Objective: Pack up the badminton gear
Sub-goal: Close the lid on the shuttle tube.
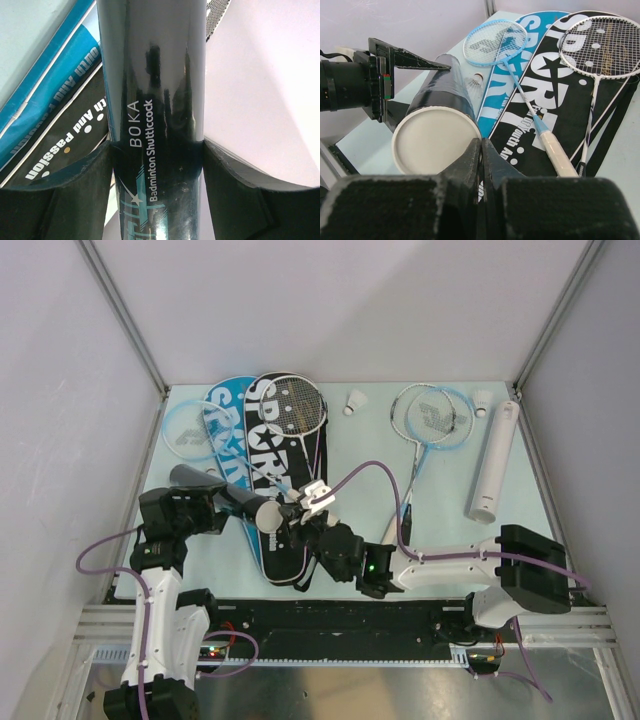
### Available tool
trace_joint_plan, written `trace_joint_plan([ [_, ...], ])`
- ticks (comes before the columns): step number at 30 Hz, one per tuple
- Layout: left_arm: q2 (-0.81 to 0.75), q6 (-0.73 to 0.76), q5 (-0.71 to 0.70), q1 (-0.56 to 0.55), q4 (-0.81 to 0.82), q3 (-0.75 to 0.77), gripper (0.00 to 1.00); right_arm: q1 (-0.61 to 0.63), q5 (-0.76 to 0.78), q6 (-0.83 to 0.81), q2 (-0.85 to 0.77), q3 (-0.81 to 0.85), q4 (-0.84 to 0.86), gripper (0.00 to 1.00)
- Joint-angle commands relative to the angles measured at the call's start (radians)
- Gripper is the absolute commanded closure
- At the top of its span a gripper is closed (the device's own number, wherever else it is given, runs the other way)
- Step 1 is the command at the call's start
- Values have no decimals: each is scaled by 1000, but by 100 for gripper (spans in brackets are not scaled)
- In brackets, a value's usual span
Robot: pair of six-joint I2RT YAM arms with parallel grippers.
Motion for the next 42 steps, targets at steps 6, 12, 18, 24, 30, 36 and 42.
trace_joint_plan([
  [6,-14,-5,83,-6,41,55,79,6,-52,61,8,42,-34,71],
  [12,-12,-4,88,-6,41,61,79,8,-110,81,22,42,-24,60],
  [18,-11,-1,91,-6,41,74,79,8,-180,107,34,42,-16,56],
  [24,-17,1,98,-7,41,75,79,10,-143,126,76,61,-22,49],
  [30,-21,-4,114,-7,41,82,79,9,-109,113,129,101,-52,43],
  [36,-27,0,115,-8,25,96,82,7,-89,120,162,124,-77,43],
  [42,-36,6,124,-7,3,108,85,0,-55,163,201,162,-161,44],
])
